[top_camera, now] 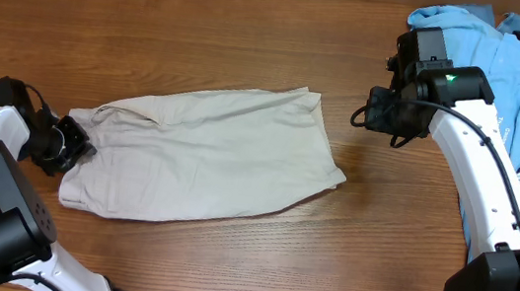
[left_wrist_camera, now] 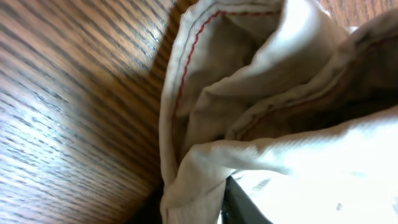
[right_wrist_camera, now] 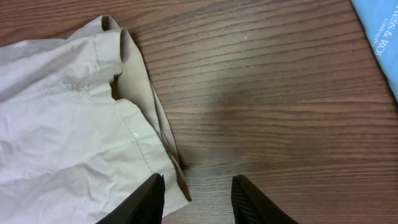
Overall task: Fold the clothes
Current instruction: 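Pull the left end further left and move the right gripper toward the shorts' right end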
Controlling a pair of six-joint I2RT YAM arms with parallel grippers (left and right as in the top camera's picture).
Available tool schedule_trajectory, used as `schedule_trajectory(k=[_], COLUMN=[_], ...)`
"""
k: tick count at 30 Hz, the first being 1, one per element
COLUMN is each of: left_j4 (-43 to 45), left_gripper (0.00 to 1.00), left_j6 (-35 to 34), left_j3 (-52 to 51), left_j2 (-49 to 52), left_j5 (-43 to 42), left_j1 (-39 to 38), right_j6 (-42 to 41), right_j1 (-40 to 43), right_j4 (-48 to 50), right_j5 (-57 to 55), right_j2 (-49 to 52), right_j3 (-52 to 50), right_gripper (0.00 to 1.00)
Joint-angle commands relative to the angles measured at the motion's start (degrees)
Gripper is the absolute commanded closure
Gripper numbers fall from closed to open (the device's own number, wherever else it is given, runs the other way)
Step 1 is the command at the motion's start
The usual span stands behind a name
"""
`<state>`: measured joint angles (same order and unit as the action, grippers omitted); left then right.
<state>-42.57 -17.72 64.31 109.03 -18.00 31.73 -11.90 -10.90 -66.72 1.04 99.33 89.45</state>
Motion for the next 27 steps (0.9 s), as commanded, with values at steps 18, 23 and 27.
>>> schedule_trajectory(k=[18,23,27], left_j4=[-15.6,-24.0,-29.6], left_gripper=[0.96,0.96,0.96], left_j6=[1.1,2.4,4.8], left_j3=[14.1,23.0,30.9], left_j2=[-0.8,-2.4,-3.0], left_j5=[6.8,7.9,4.3], left_j1=[0.6,0.7,0.7], right_j6=[5.5,8.9,8.9], right_j1=[-0.3,-2.8,-5.1], right_j4=[0.2,1.5,3.8], right_j5=[8.1,15.5,22.2], right_j2=[-0.2,-0.2,-0.2], right_j3=[-0.2,-0.2,-0.2], right_gripper=[0.66,0.66,0.67])
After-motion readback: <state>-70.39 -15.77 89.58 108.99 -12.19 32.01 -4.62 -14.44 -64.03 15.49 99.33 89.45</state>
